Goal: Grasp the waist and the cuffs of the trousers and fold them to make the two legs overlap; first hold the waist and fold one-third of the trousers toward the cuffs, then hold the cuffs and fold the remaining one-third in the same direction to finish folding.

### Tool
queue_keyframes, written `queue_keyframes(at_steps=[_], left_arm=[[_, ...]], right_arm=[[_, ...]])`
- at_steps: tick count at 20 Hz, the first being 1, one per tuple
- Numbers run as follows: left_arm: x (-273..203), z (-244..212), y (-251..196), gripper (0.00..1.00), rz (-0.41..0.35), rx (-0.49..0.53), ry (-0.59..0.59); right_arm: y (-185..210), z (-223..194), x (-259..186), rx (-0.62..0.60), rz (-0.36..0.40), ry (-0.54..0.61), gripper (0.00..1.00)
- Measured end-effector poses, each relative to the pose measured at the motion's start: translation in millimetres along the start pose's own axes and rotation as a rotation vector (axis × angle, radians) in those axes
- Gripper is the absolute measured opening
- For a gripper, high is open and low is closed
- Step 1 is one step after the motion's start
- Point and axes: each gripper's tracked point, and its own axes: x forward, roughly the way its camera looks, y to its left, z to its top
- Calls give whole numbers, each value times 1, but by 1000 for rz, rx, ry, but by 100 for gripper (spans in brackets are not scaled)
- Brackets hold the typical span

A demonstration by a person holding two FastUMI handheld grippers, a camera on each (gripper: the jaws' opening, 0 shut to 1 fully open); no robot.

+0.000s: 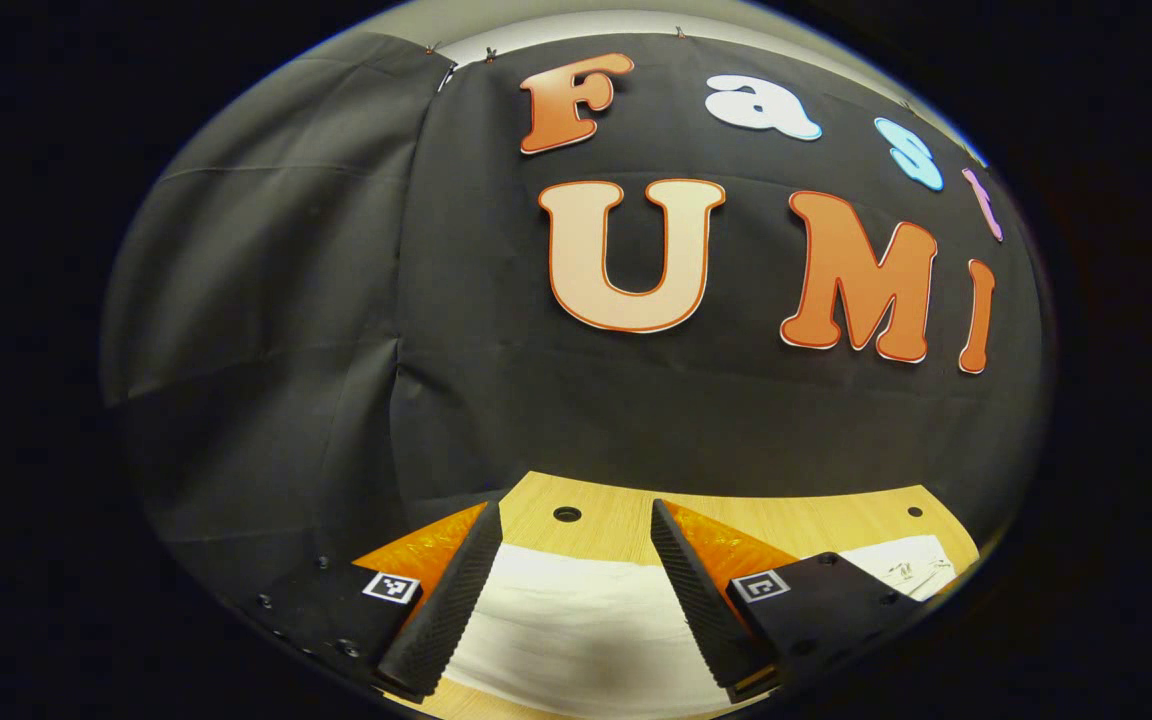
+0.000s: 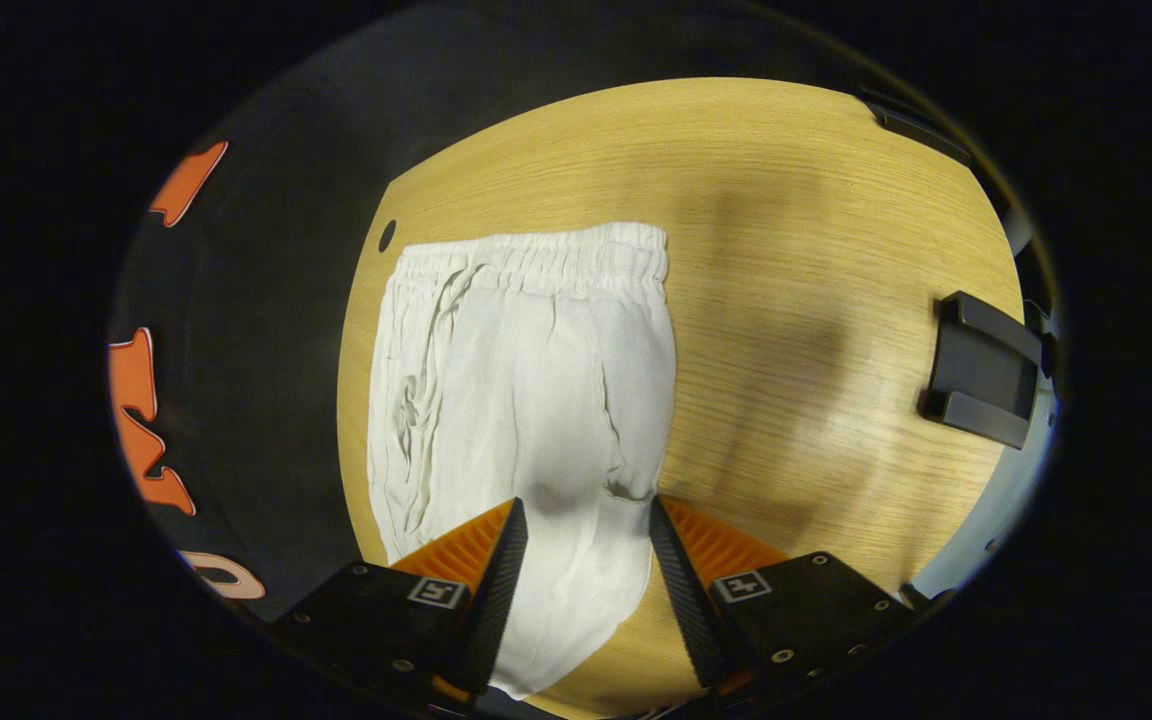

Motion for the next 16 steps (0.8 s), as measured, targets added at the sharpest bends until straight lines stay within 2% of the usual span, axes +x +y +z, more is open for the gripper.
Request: queue_keyframes(at_steps=[1,2,3,4,5,6,8,11,12,13,14,15,16], left_arm=[[1,-1,0,97,2,-2,3],[4,-3,-1,97,0,-5,9],[5,-5,-2,97,-4,-9,15],[7,-5,-3,96,-8,-14,20],[9,-8,-3,96,-9,-21,24],[10,-10,-3,96,-8,-30,31],[14,-21,0,96,-12,-69,59],[14,-51,6,96,-14,-162,158],[14,-65,9,98,-7,-213,208],[12,-80,9,96,-9,-281,258],[12,-94,8,98,-4,-360,308],[8,-107,7,98,1,-446,351],[8,-120,7,100,11,-529,392]], right_arm=[[-2,-1,1,-5,-6,8,69],[-4,-1,4,-3,-15,13,45],[-7,0,6,7,-26,14,38],[-10,1,7,20,-36,17,22],[-12,0,7,31,-44,20,23],[-14,0,6,43,-46,22,7],[-15,-1,6,43,-43,21,1],[-17,-2,6,46,-40,25,6],[-17,-2,6,55,-35,29,6],[-18,-2,5,64,-33,33,1],[-18,-2,5,65,-33,35,1],[-18,-2,6,58,-35,37,6],[-19,-2,5,48,-37,37,1]])
